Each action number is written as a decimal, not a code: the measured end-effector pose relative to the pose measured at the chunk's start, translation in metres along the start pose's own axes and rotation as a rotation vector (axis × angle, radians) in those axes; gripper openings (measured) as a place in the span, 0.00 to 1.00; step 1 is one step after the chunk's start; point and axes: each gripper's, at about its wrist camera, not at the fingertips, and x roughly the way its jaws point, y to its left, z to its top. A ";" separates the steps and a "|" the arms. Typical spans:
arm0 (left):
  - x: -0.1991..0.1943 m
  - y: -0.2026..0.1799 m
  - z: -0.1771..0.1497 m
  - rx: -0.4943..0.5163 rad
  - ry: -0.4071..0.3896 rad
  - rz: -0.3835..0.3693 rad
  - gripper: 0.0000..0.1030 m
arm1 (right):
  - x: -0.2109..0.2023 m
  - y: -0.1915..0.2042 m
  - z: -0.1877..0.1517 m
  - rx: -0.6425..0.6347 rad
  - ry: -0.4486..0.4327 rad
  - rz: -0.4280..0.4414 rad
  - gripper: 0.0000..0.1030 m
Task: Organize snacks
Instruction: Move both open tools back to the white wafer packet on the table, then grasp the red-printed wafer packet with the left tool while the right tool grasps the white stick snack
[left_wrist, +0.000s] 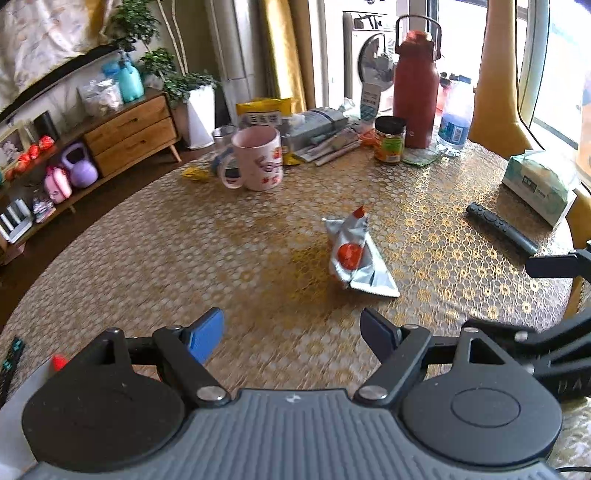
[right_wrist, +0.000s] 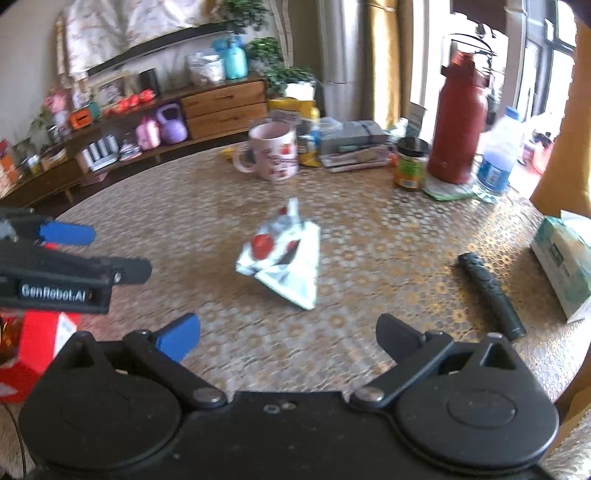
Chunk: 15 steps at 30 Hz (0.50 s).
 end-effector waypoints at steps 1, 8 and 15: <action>0.009 -0.003 0.005 0.002 0.005 -0.003 0.79 | 0.005 -0.007 0.004 0.017 0.000 -0.006 0.98; 0.061 -0.020 0.025 0.023 0.026 0.006 0.79 | 0.048 -0.050 0.030 0.147 0.021 -0.006 0.93; 0.108 -0.032 0.035 0.044 0.051 0.023 0.79 | 0.099 -0.069 0.047 0.228 0.069 0.000 0.85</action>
